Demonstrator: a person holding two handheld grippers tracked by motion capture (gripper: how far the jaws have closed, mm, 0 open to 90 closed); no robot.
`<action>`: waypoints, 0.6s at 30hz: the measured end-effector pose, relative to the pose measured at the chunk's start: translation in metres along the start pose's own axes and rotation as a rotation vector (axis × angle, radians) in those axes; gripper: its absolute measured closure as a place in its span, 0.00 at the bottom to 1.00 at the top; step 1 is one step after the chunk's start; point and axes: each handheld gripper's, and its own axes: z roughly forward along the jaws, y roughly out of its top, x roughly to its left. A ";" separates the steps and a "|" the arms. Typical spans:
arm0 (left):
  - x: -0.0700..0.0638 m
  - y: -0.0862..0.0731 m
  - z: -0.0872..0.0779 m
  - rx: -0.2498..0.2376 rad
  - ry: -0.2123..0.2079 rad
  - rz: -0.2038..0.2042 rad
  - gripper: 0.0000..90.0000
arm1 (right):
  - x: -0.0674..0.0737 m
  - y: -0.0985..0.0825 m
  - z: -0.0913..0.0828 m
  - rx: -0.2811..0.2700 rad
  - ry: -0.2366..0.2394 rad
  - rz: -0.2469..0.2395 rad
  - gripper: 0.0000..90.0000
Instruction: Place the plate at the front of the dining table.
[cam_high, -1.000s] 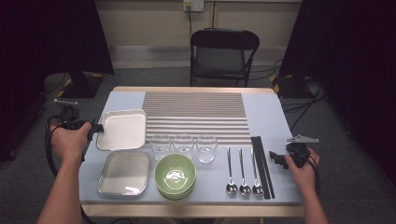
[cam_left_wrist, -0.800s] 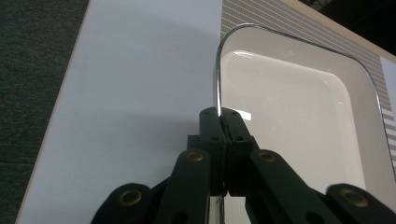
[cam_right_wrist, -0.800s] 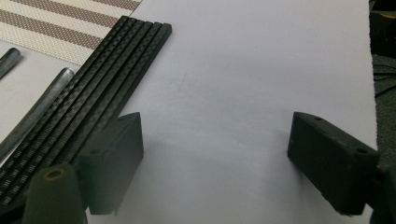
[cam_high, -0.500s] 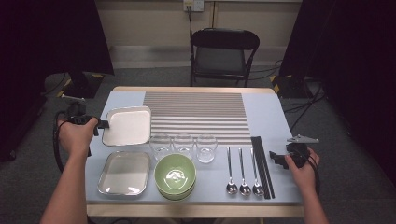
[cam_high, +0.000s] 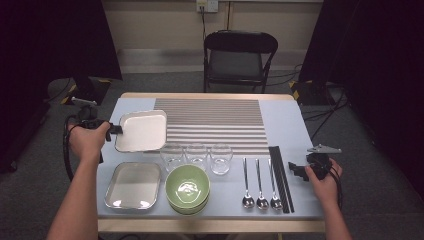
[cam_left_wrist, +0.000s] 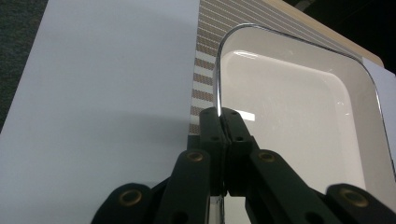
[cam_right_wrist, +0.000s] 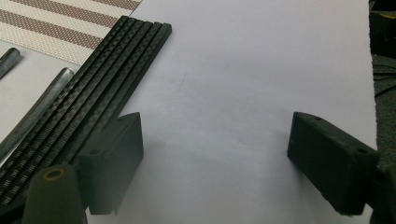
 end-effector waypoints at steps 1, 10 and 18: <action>-0.001 0.000 0.001 -0.010 -0.009 -0.015 0.99 | 0.000 0.000 0.000 -0.002 0.001 -0.002 0.19; -0.005 0.007 0.004 0.001 -0.020 -0.015 0.99 | 0.000 0.000 0.000 -0.001 0.000 -0.001 0.19; -0.014 0.012 0.003 0.005 -0.024 -0.009 0.99 | 0.000 0.000 0.000 -0.001 0.001 -0.001 0.19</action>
